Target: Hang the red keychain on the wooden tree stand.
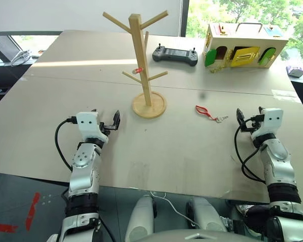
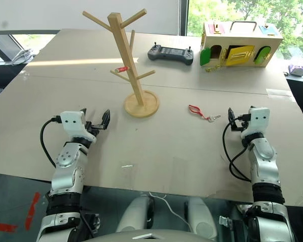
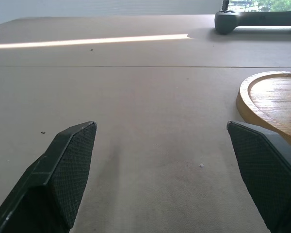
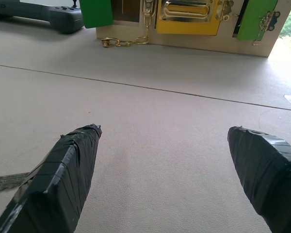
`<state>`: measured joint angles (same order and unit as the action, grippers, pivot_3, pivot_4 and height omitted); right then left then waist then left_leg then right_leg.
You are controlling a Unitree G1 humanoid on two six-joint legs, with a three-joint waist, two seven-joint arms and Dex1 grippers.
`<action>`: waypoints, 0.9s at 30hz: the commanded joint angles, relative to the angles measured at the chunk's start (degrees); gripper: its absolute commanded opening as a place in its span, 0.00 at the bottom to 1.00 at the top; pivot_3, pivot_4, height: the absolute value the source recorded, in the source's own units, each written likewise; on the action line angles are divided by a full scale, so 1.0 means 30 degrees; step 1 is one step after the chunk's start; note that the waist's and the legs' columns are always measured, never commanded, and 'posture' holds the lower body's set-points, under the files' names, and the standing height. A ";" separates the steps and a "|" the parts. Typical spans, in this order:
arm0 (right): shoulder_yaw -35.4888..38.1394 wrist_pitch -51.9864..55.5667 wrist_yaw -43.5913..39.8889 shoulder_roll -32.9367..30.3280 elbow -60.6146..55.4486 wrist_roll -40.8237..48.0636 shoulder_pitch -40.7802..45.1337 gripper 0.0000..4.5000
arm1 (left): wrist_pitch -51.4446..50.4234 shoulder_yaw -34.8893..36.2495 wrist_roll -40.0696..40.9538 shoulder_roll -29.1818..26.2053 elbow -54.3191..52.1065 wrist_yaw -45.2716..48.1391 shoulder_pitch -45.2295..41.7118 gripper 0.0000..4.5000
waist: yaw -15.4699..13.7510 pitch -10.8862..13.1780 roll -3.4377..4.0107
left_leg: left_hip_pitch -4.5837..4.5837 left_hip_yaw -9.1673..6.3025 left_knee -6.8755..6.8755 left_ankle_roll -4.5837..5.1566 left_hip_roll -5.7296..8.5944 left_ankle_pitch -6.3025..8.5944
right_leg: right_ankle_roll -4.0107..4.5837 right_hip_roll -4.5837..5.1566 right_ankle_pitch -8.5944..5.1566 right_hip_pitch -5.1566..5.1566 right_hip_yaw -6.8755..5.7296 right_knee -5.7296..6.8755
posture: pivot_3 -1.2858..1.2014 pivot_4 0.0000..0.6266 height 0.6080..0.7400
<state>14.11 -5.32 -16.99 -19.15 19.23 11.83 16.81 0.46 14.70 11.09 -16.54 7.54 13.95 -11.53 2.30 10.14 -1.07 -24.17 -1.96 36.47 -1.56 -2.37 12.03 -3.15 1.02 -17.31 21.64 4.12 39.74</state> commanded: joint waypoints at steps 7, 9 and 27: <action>0.0311 -0.0583 -0.0039 -0.0305 -0.0124 0.0046 0.0443 1.00 | 0.1212 0.0103 -0.0014 0.0076 0.0327 0.0038 0.0135 0.99 | 0.0003 0.0000 0.0000 | 0.0000 0.0001 0.0000 0.0000 0.0000 0.0000 | 0.0000 -0.0001 0.0000 0.0000 0.0000 0.0000 | 0.52 0.24 1.00; 0.0315 -0.0578 -0.0037 -0.0328 -0.0114 0.0041 0.0468 1.00 | 0.1286 0.0114 -0.0022 0.0073 0.0346 0.0025 0.0184 0.99 | -0.0001 0.0000 0.0000 | 0.0000 -0.0001 0.0000 0.0000 0.0000 0.0000 | 0.0000 -0.0001 0.0000 0.0000 0.0000 0.0000 | 0.52 0.24 1.00; 0.0202 0.0583 -0.1849 -0.0885 -0.0598 0.1053 0.0426 1.00 | 0.1644 -0.1253 0.1796 0.0467 -0.2239 0.2976 0.1323 0.99 | 0.0003 0.0000 0.0000 | -0.0002 0.0002 0.0000 0.0000 0.0000 0.0000 | 0.0000 0.0000 0.0000 0.0001 0.0000 -0.0001 | 0.52 0.24 1.00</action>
<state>14.07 -4.88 -19.44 -20.22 20.39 12.58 17.74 4.28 13.07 13.33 -15.69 7.08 18.54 -8.91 2.31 10.14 -1.07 -24.19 -1.93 36.47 -1.56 -2.37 12.04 -3.15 1.03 -17.30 21.64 4.14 39.71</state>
